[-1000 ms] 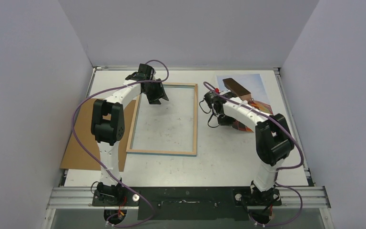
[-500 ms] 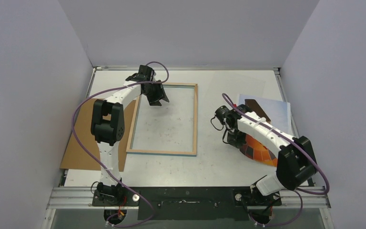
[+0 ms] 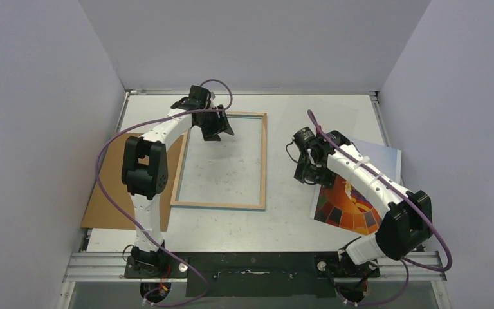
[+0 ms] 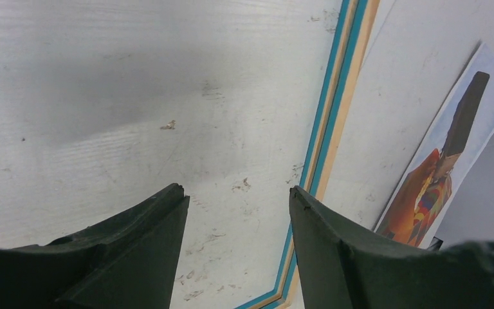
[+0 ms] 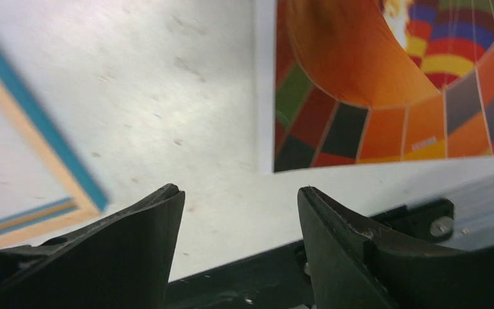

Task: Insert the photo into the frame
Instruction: Move the photo frame item to the center of the board.

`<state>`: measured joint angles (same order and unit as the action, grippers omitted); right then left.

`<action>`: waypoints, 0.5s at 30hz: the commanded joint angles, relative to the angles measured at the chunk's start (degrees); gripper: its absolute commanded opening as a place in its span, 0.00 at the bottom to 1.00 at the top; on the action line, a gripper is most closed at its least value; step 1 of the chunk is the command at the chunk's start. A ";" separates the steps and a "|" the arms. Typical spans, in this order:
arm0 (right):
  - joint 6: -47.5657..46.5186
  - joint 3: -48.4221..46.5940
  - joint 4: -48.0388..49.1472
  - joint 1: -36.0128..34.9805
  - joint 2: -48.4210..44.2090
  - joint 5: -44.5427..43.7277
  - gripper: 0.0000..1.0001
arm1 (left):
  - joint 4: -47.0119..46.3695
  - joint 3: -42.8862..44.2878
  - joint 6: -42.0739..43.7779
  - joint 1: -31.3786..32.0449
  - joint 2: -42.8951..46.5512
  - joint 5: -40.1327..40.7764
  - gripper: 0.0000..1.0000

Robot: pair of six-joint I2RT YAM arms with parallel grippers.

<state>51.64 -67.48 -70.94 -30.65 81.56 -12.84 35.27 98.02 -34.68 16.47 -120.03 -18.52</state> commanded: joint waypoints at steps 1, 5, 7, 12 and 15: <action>-5.12 -8.12 9.09 4.52 3.38 -0.99 0.66 | -4.65 3.44 2.75 2.29 3.60 -3.07 0.60; -10.57 -9.83 23.84 12.49 7.59 2.43 0.68 | -6.17 7.10 4.97 5.74 1.84 -3.65 0.66; -13.33 -10.83 32.99 15.52 10.77 4.18 0.72 | -6.70 9.72 6.02 7.43 0.43 -3.39 0.69; -15.84 -17.55 42.13 24.38 23.00 11.19 0.73 | -8.50 17.36 7.05 11.12 -5.73 -4.47 0.72; -16.53 -21.16 46.15 29.34 28.55 14.18 0.74 | -10.18 22.84 7.28 12.67 -9.80 -4.99 0.73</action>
<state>38.04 -83.42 -35.22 -6.63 106.08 -3.66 29.47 114.59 -29.23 27.90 -124.70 -21.78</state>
